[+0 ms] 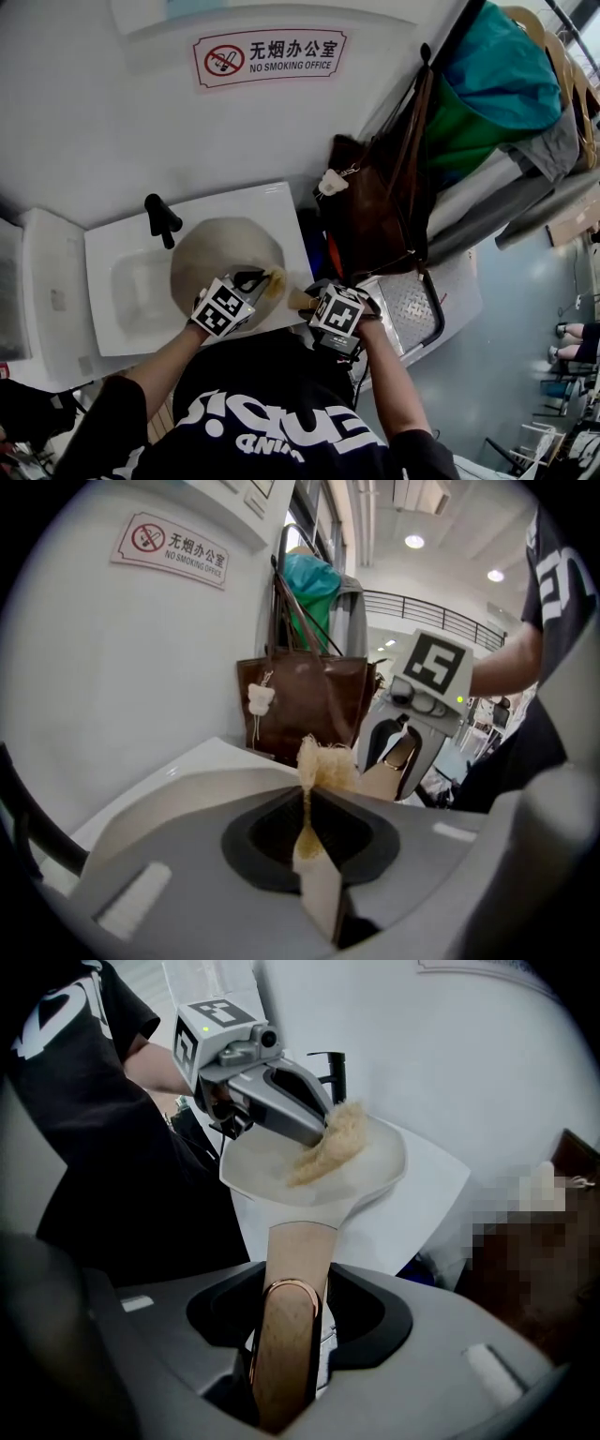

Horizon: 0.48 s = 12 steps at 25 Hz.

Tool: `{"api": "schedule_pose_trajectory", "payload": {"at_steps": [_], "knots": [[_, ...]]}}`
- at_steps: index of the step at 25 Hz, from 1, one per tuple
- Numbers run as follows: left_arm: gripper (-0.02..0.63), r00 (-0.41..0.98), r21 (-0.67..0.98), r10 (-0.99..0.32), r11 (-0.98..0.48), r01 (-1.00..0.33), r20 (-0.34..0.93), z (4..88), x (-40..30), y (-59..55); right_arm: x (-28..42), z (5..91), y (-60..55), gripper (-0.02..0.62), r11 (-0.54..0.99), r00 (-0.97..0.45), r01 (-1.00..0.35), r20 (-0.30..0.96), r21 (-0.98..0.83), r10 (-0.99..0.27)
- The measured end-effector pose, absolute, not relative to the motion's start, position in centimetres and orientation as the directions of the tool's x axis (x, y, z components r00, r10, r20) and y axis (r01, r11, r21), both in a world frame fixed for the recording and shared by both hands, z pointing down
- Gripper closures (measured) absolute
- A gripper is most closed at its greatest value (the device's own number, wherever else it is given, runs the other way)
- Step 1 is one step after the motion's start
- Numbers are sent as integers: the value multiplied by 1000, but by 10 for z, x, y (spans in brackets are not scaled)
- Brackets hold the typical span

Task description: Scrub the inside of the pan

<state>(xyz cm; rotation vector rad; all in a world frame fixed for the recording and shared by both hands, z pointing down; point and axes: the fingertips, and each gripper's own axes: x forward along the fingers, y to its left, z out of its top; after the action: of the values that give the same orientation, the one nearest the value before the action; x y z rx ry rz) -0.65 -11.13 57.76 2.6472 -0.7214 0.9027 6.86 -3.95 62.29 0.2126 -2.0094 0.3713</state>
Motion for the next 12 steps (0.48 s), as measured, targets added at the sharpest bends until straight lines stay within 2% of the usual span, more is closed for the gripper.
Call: {"api": "schedule_pose_trajectory", "payload": {"at_steps": [5, 12], "knots": [[584, 701, 100, -330, -862, -496, 632, 591, 15, -104, 68, 619, -40, 397, 938, -459, -307, 888, -161, 2], [584, 686, 126, -375, -818, -561, 624, 603, 19, -116, 69, 618, -39, 397, 943, -442, -293, 897, -156, 11]]}}
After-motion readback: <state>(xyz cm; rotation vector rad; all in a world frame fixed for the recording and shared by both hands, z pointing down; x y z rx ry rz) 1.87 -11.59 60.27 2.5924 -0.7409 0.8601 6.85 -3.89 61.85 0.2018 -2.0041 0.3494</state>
